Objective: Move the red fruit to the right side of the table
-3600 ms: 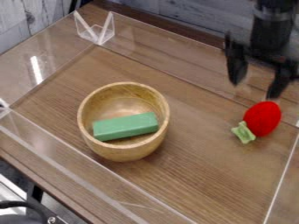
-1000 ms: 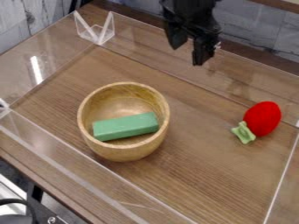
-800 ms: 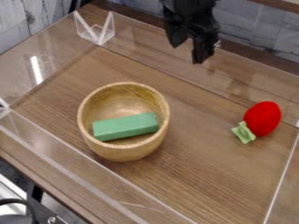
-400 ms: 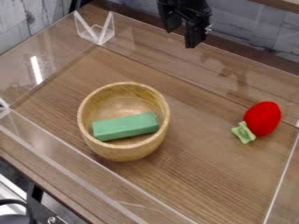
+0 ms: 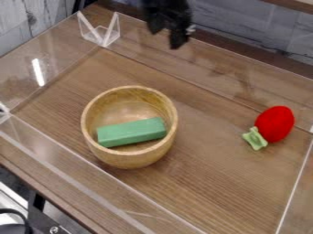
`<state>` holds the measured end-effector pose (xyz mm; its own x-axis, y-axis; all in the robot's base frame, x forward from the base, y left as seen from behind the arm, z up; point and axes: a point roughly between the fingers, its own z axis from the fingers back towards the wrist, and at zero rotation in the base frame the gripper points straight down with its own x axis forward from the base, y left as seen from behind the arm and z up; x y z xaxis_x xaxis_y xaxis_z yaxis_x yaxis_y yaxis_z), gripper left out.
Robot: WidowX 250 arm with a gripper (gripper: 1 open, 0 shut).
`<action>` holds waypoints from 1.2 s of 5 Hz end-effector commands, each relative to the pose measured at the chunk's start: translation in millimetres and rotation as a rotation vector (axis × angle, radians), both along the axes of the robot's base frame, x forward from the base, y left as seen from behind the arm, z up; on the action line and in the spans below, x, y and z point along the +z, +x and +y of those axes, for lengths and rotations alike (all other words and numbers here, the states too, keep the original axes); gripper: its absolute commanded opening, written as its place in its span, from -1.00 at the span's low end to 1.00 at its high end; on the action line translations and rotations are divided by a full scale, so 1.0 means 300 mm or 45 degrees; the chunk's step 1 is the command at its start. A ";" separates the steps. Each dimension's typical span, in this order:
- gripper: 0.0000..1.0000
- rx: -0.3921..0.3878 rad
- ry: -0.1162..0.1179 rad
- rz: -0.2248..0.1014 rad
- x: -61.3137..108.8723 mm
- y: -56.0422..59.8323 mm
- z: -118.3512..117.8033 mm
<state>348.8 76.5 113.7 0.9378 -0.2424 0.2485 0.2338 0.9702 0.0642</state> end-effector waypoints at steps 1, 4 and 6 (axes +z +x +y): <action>1.00 0.181 0.007 -0.076 0.066 0.038 0.070; 1.00 0.246 -0.048 -0.099 0.061 0.045 -0.060; 1.00 0.245 -0.009 -0.130 0.057 0.063 0.007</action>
<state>358.4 77.5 108.8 0.9580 -0.0495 0.2826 0.0365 0.9980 0.0511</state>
